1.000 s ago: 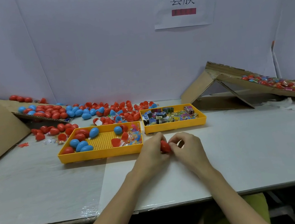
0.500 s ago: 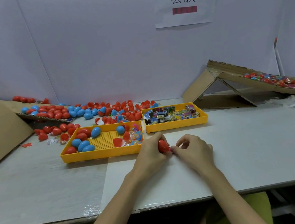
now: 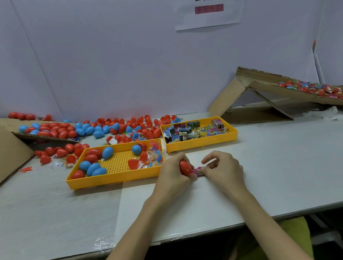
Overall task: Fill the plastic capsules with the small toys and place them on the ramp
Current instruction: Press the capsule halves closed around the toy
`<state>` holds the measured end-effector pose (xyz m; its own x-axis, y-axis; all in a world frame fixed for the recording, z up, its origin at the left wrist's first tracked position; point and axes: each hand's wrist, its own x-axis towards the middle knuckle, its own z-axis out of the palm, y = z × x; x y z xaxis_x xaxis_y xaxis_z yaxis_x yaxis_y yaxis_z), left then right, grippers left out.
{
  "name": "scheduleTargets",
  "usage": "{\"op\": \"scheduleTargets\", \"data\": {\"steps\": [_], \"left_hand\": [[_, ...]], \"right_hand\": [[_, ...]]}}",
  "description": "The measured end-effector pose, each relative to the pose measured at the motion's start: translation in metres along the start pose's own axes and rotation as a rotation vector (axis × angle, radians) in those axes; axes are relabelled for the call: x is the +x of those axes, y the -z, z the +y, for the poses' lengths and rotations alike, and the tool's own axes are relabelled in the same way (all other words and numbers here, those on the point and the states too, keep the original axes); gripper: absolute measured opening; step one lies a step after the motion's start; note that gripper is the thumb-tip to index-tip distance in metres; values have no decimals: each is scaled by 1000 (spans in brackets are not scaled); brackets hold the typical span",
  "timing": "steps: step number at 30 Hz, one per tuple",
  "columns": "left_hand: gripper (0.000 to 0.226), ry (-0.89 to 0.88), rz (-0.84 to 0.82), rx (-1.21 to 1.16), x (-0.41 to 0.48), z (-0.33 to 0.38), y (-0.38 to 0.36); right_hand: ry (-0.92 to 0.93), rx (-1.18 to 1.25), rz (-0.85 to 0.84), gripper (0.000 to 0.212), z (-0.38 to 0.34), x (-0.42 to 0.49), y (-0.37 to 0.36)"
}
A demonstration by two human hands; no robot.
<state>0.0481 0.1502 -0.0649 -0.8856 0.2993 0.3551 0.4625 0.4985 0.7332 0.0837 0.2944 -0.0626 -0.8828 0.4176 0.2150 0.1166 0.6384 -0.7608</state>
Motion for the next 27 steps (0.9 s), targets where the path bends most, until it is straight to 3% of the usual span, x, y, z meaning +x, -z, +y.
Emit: {"op": "scheduleTargets", "data": {"steps": [6,10,16,27], "left_hand": [[24,-5,-1,6,-1,0,1],[19,-14,5,-19,-2,0,1],[29,5,-14,-25,-2,0,2],[26,34,-11,1,-3,2,1]], "right_hand": [[2,11,-7,10,0,0,1],[19,14,-50,26,-1,0,0],[-4,78,-55,23,-3,-1,3],[39,77,-19,20,0,-1,3]]}}
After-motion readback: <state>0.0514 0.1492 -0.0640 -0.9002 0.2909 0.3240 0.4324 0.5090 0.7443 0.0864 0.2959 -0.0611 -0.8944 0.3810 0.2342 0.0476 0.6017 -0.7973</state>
